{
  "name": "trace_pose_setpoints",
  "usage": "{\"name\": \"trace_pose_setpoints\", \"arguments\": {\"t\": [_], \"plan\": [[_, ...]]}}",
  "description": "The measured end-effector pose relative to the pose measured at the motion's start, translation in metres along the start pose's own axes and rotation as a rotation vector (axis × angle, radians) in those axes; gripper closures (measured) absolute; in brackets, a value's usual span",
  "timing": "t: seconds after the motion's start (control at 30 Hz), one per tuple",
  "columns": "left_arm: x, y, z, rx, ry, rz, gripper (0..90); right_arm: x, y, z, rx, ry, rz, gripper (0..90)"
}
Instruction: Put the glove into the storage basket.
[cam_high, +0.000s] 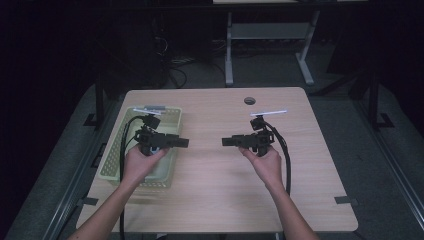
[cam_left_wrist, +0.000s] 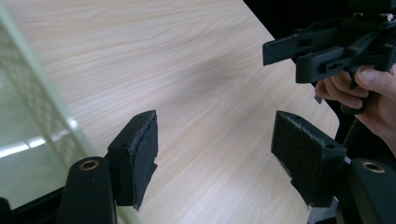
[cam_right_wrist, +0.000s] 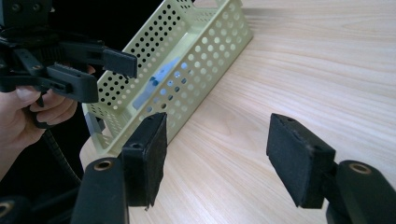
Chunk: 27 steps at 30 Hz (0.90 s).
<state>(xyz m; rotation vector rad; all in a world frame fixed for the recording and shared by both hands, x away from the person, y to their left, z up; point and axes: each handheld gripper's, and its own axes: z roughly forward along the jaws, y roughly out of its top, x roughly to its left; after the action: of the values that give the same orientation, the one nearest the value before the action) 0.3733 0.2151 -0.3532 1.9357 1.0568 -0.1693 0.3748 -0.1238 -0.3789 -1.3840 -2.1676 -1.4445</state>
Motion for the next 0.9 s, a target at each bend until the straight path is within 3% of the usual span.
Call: {"name": "trace_pose_setpoints", "arguments": {"t": [0.47,0.9], "plan": [[-0.016,-0.002,0.026,0.005,-0.048,0.034,29.2,-0.016,-0.011,-0.023,-0.018,-0.038,0.029,37.5],[-0.031,-0.003,0.044,0.02,-0.067,0.065,26.3,-0.03,-0.022,-0.041,-0.028,-0.057,0.051,37.4]]}}
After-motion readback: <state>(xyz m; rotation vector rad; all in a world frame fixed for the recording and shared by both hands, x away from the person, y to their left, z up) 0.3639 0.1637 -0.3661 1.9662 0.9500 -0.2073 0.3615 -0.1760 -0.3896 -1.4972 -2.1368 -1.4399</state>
